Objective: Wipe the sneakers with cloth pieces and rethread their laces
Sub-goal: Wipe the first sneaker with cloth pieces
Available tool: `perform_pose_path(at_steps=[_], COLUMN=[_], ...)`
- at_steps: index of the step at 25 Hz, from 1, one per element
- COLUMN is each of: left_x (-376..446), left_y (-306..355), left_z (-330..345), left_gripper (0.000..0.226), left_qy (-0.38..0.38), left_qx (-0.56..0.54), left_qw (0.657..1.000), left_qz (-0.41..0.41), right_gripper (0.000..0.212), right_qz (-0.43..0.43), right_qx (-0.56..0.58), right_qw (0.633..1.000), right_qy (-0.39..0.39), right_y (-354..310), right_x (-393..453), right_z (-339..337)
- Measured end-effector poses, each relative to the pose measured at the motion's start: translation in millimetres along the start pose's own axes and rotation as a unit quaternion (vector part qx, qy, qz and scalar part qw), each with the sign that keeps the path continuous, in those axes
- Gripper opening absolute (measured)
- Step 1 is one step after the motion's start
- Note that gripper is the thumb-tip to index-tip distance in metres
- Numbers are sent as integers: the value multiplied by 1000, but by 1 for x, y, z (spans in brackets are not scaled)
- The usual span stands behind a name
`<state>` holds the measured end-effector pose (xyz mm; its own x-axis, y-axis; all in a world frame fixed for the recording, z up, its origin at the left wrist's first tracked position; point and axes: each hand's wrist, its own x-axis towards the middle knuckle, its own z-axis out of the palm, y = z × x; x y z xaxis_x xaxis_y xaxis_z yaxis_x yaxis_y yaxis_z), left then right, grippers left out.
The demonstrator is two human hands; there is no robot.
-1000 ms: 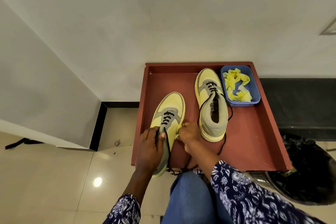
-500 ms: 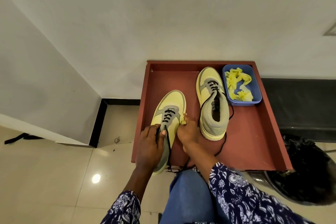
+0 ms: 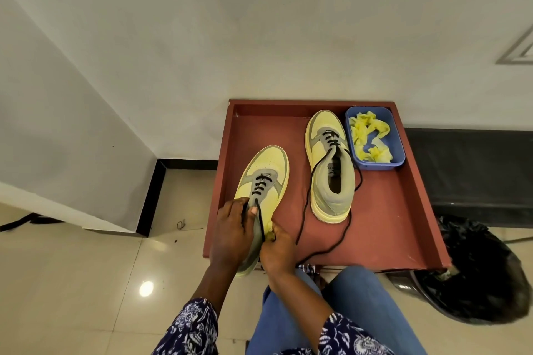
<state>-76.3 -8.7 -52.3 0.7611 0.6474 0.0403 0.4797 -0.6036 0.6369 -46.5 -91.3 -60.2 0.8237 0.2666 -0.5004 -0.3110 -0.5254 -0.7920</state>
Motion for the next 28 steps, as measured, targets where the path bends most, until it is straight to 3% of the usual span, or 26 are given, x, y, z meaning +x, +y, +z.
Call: perform_pose_path(at_steps=[7, 12, 15, 23, 28], left_x=[0, -2, -2, 1, -3], left_y=[2, 3, 8, 16, 31], left_z=[-2, -3, -5, -12, -13], left_gripper=[33, 34, 32, 32, 32], left_qy=[3, -6, -7, -13, 25], left_qx=[-4, -1, -5, 0, -8], left_qw=[1000, 1000, 1000, 999, 996], left_qz=[-6, -16, -16, -51, -90], right_gripper=[36, 21, 25, 29, 25], right_qz=[35, 85, 107, 123, 122], right_qx=[-2, -23, 6, 189, 218], right_qw=[999, 994, 992, 974, 968], right_qy=[-4, -59, -74, -9, -6], right_y=[4, 5, 4, -14, -16], right_x=[-14, -14, -11, 7, 5], right_z=[2, -5, -22, -67, -79])
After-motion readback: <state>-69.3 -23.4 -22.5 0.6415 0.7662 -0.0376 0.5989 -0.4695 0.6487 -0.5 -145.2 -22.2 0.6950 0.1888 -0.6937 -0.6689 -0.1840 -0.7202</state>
